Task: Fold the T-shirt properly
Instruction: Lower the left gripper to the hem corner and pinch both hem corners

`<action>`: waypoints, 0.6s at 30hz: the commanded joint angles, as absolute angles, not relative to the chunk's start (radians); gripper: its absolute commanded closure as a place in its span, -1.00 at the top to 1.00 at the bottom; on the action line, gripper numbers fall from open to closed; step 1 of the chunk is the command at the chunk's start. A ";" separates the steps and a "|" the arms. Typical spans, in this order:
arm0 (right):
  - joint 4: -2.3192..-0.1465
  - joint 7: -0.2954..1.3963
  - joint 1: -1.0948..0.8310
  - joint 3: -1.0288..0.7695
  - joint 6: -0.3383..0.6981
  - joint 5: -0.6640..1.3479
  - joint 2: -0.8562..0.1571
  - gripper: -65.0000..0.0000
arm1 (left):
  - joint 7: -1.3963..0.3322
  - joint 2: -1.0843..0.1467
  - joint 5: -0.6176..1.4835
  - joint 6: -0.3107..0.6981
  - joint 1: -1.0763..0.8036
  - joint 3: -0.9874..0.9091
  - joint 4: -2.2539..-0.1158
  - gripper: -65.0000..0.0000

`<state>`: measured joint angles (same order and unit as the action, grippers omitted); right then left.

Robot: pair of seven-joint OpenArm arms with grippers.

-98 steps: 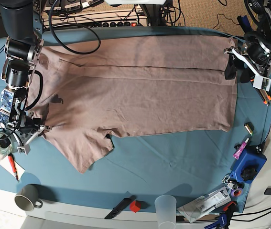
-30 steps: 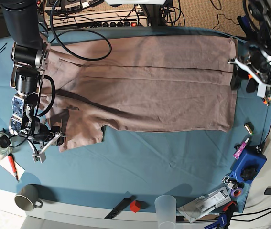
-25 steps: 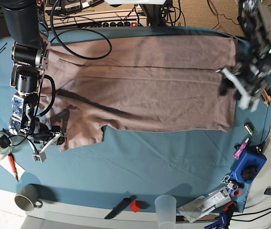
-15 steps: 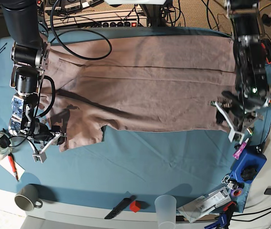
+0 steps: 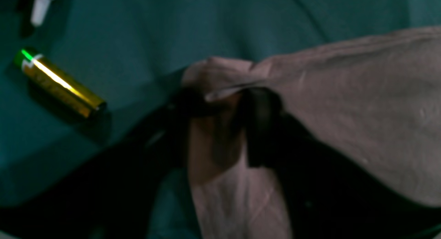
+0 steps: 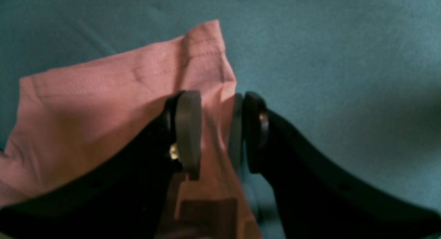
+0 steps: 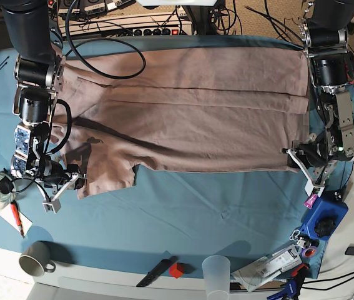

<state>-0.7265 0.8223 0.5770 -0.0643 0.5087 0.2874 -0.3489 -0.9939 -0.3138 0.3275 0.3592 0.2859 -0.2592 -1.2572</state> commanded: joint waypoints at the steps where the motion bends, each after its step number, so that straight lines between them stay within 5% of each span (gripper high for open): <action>1: -0.718 0.922 0.574 -0.060 0.516 0.261 -0.349 -0.49 | -1.036 -0.316 0.344 0.365 0.297 -0.258 -1.259 -0.50; 7: -0.720 0.944 0.574 -0.060 0.516 0.261 -0.349 -1.00 | -1.040 -0.316 0.345 0.348 0.297 -0.258 -1.259 -1.00; 18: -0.889 0.967 0.573 -0.061 0.516 0.261 -0.349 -1.00 | -1.086 -0.316 0.345 0.294 0.307 -0.258 -1.285 -1.00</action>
<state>-0.8753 0.9627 0.5484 -0.0620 0.5125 0.2592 -0.3416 -1.0538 -0.3088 0.3485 0.2939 0.2939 -0.2577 -1.2751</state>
